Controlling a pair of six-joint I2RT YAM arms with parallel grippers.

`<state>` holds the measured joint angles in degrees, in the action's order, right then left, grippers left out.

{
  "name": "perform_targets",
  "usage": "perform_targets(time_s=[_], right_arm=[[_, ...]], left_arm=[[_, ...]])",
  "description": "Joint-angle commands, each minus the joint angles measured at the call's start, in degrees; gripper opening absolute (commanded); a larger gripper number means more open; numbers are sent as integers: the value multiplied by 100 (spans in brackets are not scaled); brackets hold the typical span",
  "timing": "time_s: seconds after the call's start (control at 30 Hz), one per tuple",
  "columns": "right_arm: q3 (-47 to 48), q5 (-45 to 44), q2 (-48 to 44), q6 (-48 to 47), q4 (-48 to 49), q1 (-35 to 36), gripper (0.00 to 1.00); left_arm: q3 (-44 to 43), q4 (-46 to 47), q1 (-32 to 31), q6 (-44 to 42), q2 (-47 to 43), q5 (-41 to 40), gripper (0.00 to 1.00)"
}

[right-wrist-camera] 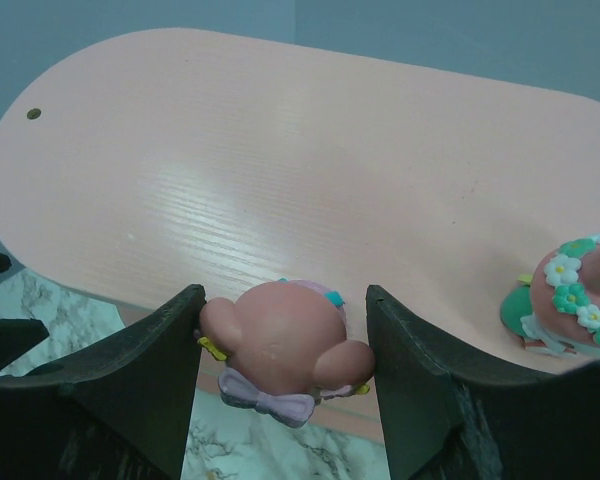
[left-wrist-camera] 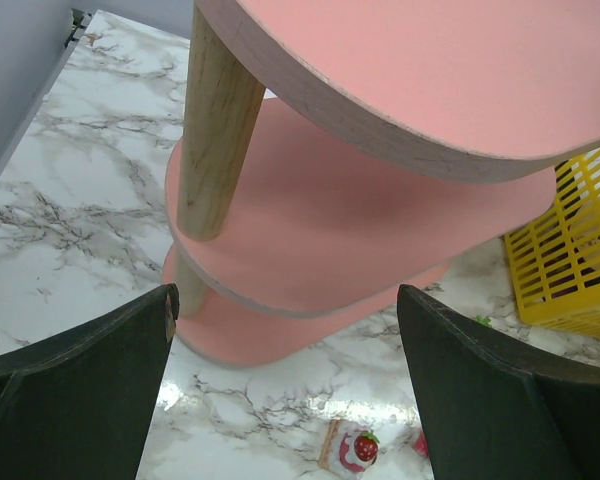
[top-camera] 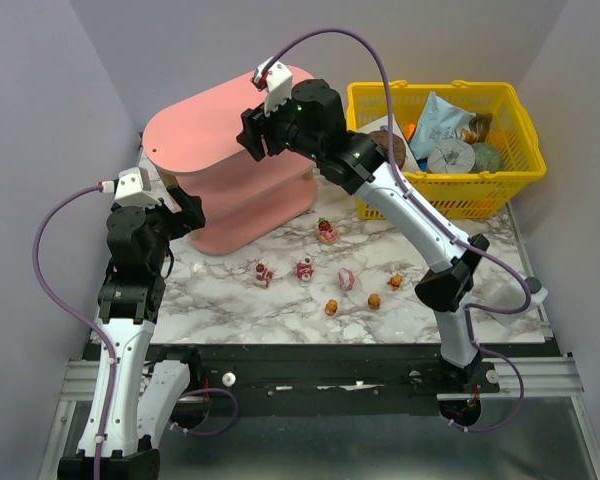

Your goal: Place and organize the plastic toys onto the shelf

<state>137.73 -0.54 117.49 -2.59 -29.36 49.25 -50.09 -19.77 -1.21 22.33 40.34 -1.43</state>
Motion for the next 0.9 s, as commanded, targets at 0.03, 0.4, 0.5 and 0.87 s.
perform_targets(time_s=[0.03, 0.4, 0.5, 0.87], right_arm=[[140, -96, 239, -84, 106, -21, 49], [87, -236, 344, -137, 396, -30, 54], [87, -254, 371, -172, 493, -21, 54], [-62, -272, 415, -154, 924, -21, 55]], left_arm=[[16, 17, 42, -44, -70, 64, 99], [16, 17, 51, -44, -79, 64, 99], [16, 8, 51, -36, -79, 55, 99], [16, 17, 69, -44, -52, 64, 99]])
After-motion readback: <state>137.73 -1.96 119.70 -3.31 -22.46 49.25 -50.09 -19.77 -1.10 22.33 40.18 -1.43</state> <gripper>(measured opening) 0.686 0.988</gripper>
